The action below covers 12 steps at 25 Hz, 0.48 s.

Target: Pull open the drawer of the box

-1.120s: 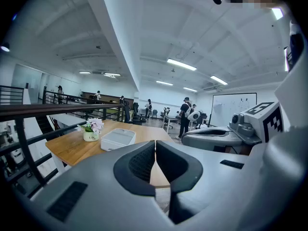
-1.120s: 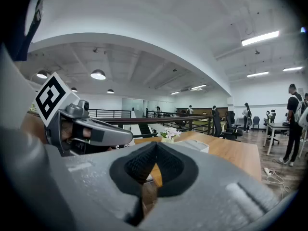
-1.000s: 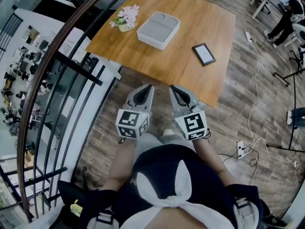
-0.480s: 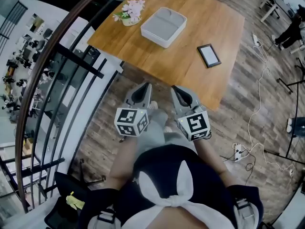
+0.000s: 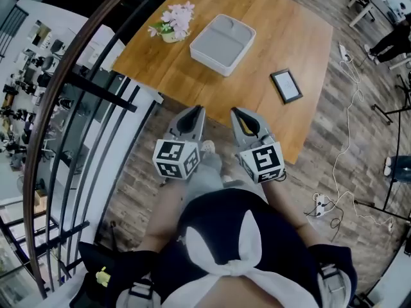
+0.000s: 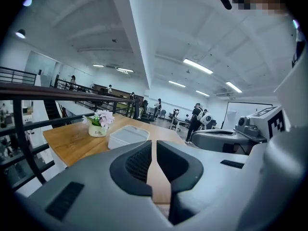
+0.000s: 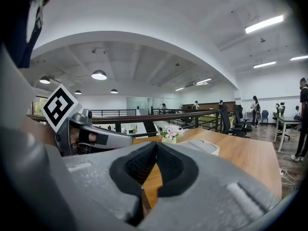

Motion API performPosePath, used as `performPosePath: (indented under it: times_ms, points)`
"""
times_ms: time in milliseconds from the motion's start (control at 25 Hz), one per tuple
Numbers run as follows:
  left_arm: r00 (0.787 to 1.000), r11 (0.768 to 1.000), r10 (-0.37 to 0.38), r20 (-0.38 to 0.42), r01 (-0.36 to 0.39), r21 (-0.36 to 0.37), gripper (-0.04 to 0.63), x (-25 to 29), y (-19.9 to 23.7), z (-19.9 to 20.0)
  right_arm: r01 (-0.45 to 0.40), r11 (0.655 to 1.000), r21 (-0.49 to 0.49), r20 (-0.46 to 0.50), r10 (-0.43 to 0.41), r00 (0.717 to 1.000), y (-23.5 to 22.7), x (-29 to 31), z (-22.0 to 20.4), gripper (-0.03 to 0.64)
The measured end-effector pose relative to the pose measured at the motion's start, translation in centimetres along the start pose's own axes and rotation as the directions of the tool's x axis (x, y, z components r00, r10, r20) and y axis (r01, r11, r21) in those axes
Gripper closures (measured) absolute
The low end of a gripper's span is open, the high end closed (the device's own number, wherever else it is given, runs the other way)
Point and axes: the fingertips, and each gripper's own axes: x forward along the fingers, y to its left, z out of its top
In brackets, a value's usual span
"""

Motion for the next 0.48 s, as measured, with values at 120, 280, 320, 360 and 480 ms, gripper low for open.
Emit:
performPosePath:
  times_ms: [120,280,320,360,480]
  points:
    - [1.000,1.000,-0.019,0.003,0.019,0.018,0.522,1.5,2.0,1.2,0.005,1.000,-0.014,-0.005,-0.005,1.000,-0.5,2.5,0.6,0.618]
    - [0.998,0.998,-0.056,-0.002,0.056,0.010,0.419,3.5,4.4,2.7,0.040,0.999,-0.012,-0.010,-0.040,0.999,-1.7,5.3,1.3,0.618]
    - [0.998,0.998,-0.065,-0.003,0.065,0.000,0.413,3.9,5.0,3.0,0.049,0.999,-0.014,-0.012,-0.049,0.999,-2.0,5.9,1.4,0.618]
    - [0.997,0.997,-0.076,-0.004,0.076,-0.010,0.407,4.4,5.5,3.2,0.060,0.998,-0.014,-0.012,-0.060,0.998,-2.4,6.5,1.6,0.618]
    - [0.994,0.994,-0.107,-0.015,0.106,-0.039,0.391,5.7,6.7,3.2,0.104,0.995,-0.005,-0.008,-0.104,0.995,-3.5,7.7,1.6,0.618]
